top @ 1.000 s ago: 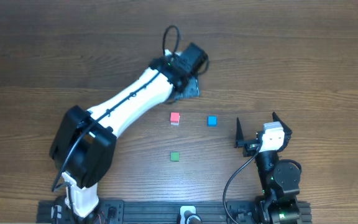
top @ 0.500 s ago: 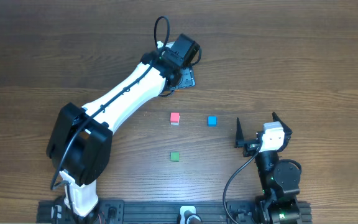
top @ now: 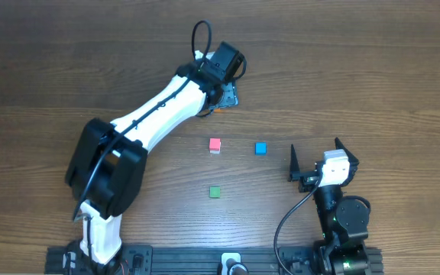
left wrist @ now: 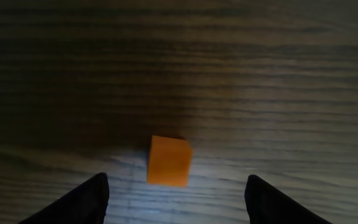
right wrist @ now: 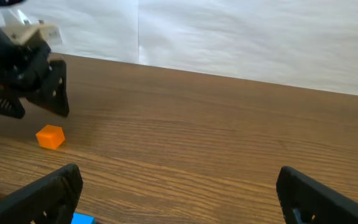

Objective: Stack Cubes

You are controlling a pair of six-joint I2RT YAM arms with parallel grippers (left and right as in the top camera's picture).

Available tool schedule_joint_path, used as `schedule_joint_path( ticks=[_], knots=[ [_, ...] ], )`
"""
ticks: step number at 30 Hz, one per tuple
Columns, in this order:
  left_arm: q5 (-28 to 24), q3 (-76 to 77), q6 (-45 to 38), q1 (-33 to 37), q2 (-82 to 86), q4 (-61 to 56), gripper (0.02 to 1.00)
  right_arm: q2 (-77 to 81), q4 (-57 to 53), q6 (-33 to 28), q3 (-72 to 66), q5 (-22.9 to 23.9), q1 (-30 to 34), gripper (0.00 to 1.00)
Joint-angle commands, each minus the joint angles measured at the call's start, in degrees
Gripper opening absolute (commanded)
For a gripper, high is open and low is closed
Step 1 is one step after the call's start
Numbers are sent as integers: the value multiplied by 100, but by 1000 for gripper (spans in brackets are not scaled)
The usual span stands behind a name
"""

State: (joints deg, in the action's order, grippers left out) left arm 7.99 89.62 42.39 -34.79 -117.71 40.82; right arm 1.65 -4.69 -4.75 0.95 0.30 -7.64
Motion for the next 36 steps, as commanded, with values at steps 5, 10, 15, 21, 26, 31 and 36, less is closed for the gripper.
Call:
schedule_joint_path(
  ticks=[5,10,15,21,26,31,36],
  knots=[
    [-170,72,-623,46,-457,-175,669,-50,-2,-4,-44,-48,26,991],
    [-192,72,-774,46,-494,-273,658,-50,-2,-4,-44,-48,26,991],
    [-216,72,-992,46,-501,-264,636,-50,-2,-4,-44,-48,26,991],
    [-216,72,-1069,55,-529,-142,625,-50,-2,-4,-44,-48,26,993],
    [-221,72,-1067,61,-590,-140,614,-50,-2,-4,-44,-48,26,993],
    [-415,72,-1069,153,-608,-146,612,-50,-2,-4,-44,-48,26,993],
    [-732,74,-1093,376,-608,-144,619,-50,-2,-4,-44,-48,26,993]
  ],
)
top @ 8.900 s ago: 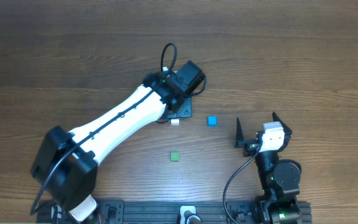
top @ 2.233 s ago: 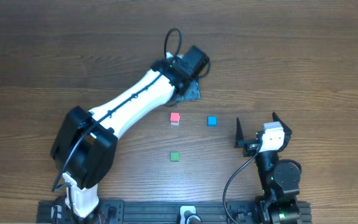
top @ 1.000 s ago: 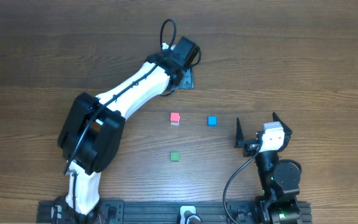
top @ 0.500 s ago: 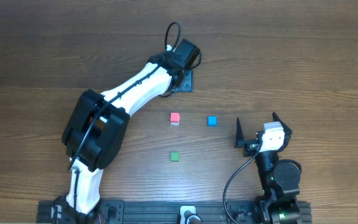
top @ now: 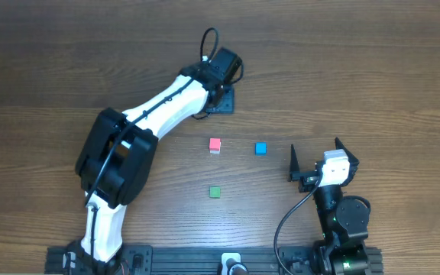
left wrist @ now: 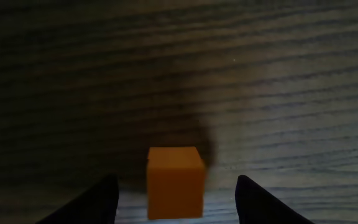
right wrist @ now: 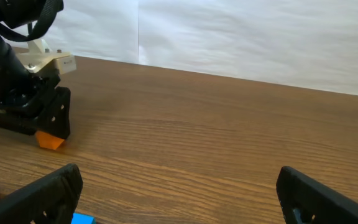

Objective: Stack Cubes

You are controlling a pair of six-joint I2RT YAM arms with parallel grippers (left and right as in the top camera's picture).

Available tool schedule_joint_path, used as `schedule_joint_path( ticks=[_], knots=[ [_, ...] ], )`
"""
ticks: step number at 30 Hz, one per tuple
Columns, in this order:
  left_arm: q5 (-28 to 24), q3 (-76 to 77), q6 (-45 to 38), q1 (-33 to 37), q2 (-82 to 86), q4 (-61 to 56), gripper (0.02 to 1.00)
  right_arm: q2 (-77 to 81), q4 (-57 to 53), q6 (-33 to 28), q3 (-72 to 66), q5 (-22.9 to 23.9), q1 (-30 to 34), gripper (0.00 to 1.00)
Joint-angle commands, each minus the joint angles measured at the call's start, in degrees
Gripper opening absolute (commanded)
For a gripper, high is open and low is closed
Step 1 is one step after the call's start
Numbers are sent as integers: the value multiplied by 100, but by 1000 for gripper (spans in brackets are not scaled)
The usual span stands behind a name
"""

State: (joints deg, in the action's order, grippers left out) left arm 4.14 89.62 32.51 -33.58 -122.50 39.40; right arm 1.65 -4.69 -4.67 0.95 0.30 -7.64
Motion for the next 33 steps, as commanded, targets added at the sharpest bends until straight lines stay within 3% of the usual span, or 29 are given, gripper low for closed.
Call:
schedule_joint_path(
  ticks=[1,33],
  knots=[
    [-398,74,-160,267,-129,-4,623,-50,-2,-13,-44,-48,26,991],
    [-518,839,-490,168,-651,813,614,-50,-2,-13,-44,-48,26,993]
  ],
)
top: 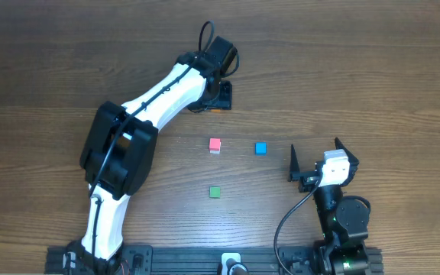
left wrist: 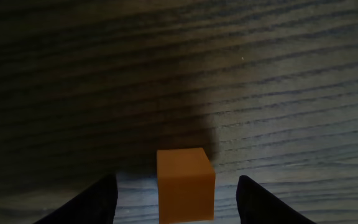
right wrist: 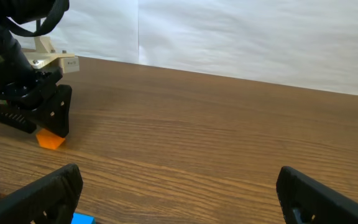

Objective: Stack Cubes

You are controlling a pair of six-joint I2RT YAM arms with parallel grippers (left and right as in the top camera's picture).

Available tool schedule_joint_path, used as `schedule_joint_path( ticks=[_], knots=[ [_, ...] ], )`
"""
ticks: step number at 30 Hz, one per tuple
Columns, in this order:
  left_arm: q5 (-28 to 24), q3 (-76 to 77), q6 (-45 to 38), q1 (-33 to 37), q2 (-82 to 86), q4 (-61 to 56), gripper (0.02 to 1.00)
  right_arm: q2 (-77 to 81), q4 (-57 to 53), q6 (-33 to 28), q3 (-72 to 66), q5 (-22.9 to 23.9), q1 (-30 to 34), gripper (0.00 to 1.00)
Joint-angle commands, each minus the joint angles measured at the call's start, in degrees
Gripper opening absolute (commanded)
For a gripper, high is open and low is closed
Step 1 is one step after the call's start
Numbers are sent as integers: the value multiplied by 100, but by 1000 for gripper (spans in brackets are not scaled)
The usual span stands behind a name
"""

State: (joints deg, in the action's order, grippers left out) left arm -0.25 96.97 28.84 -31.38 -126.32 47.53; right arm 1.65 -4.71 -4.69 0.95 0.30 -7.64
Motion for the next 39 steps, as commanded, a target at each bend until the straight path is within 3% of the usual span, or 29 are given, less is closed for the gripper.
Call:
schedule_joint_path(
  ticks=[1,23,39],
  knots=[
    [-79,105,-122,-63,-289,-20,610,-50,0,-11,-44,-48,26,993],
    [118,105,39,-103,-334,-52,279,-50,0,-11,-44,-48,26,993],
    [398,103,592,-350,675,660,189,-50,0,-11,-44,-48,26,993]
  ],
)
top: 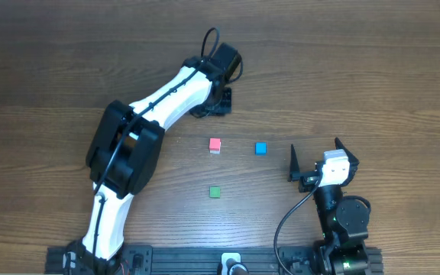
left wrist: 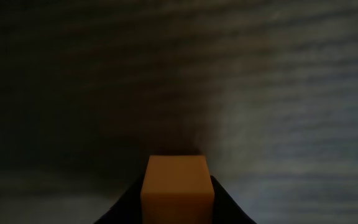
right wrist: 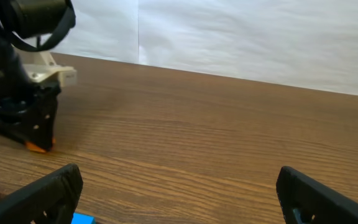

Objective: Stack Cubes

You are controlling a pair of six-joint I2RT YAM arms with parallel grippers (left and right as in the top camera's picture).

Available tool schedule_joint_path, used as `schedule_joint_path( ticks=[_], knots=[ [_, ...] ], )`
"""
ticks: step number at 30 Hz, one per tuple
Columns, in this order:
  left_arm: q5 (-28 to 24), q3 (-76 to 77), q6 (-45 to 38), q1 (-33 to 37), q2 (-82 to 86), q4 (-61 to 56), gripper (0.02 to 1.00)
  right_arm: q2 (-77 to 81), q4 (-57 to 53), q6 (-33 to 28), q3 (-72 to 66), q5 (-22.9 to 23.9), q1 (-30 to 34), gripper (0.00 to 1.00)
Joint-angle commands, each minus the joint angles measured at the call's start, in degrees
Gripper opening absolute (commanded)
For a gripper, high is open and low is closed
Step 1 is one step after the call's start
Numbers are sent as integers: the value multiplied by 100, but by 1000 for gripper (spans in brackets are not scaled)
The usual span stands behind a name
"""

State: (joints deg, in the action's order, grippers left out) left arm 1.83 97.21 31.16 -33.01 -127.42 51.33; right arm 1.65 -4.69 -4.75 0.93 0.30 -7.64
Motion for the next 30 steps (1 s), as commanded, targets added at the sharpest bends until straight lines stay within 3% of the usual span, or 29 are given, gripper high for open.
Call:
schedule_joint_path(
  ticks=[1,12,20,30],
  knots=[
    [188,79,409,-245,931,393,187,-50,-2,-4,-42,-48,26,991],
    [428,-385,1108,-1027,1731,758,174,-50,-2,-4,-42,-48,26,991],
    [404,-1480,1436,-1064,2271,603,154,-50,-2,-4,-42,-48,26,993],
    [407,-1622,1427,-1102,2214,433,152,-50,-2,-4,-42,-48,26,993]
  ],
)
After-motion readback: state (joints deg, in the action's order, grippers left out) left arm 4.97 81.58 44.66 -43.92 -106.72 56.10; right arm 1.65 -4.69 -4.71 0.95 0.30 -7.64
